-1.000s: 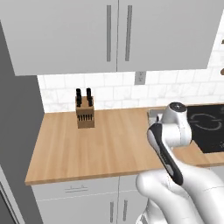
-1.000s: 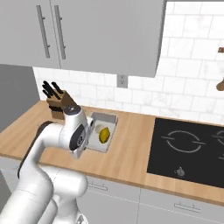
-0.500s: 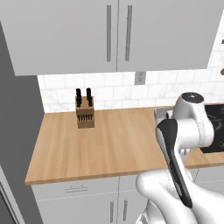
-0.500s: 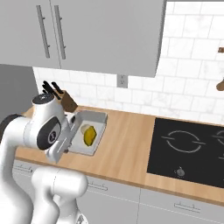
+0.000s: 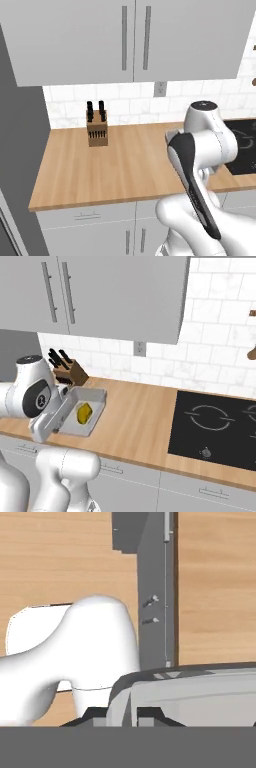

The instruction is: Take the meat container that has the fish and place it on the second highest rack of the freezer. Then take the vegetable container that has the garlic and lemon and place it on the highest rack of the freezer.

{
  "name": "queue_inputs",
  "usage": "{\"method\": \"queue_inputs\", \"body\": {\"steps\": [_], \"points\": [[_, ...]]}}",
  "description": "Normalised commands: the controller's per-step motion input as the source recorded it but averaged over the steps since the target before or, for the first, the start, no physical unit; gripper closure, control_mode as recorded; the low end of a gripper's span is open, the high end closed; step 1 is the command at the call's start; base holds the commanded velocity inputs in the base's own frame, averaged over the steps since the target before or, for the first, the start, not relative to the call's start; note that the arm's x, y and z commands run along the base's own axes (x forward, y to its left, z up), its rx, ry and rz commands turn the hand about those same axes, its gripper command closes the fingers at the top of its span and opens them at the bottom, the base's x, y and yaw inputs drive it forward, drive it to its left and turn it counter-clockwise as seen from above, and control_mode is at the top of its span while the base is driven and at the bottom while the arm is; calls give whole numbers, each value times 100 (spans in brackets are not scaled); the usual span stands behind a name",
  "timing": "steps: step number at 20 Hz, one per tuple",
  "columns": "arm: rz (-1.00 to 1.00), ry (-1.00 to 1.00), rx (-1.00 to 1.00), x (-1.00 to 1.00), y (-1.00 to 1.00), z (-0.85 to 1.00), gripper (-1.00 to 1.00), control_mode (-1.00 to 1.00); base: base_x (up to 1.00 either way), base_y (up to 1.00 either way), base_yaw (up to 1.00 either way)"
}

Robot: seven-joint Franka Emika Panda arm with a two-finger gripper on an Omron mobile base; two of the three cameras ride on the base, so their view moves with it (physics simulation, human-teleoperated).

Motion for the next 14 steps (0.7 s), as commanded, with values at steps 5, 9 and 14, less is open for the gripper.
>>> {"method": "queue_inputs", "body": {"steps": [5, 9, 14], "points": [[2, 1, -1, -4, 8, -5, 100, 100, -70, 48, 28], [0, 0, 0, 0, 0, 0, 100, 100, -81, 68, 49], [0, 0, 0, 0, 0, 0, 100, 100, -50, 90, 57]]}}
